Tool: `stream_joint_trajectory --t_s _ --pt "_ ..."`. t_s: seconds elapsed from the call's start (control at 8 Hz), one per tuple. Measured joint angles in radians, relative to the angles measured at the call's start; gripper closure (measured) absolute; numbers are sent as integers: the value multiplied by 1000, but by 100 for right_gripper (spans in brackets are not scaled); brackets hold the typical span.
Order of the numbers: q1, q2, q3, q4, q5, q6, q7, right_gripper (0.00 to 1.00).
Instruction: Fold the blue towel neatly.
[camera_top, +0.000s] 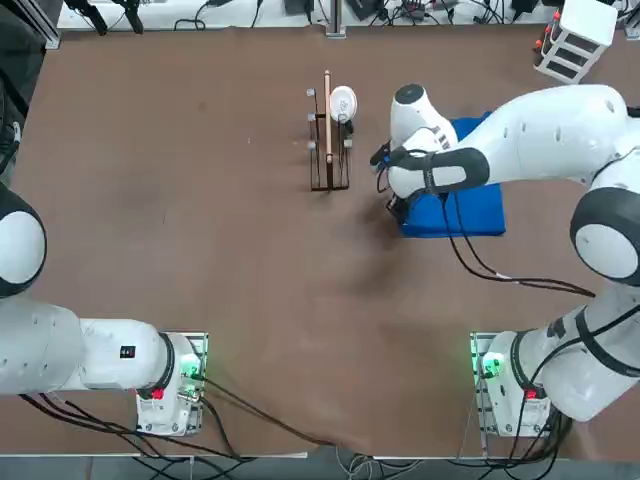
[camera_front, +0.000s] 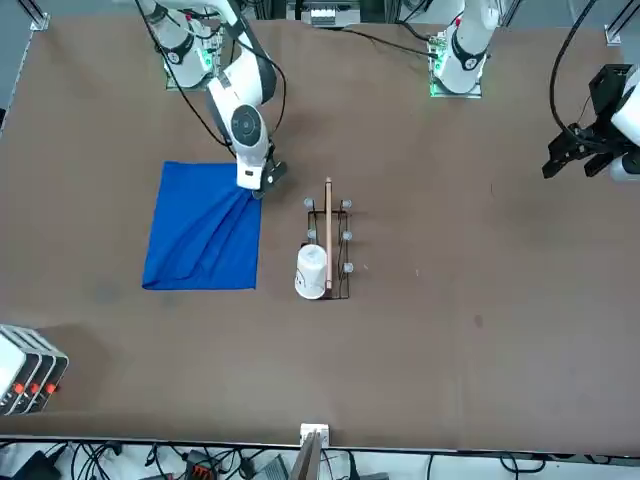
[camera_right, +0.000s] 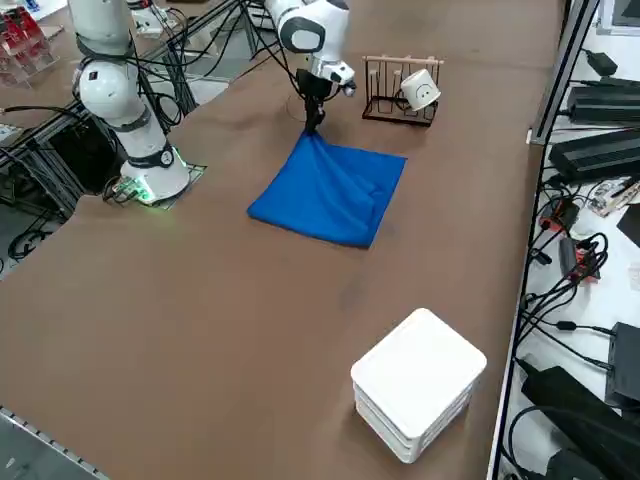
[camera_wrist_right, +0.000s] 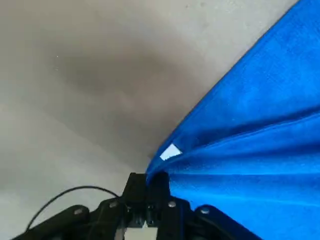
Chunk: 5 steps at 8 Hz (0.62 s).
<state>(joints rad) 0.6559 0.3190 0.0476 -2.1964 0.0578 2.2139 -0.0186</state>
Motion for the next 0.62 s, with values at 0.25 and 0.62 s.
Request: stream_joint_trajectory --t_s 0.25,0.62 --pt "21 0 0 0 0 -1 18 98" --pt "34 0 0 0 0 -22 23 97"
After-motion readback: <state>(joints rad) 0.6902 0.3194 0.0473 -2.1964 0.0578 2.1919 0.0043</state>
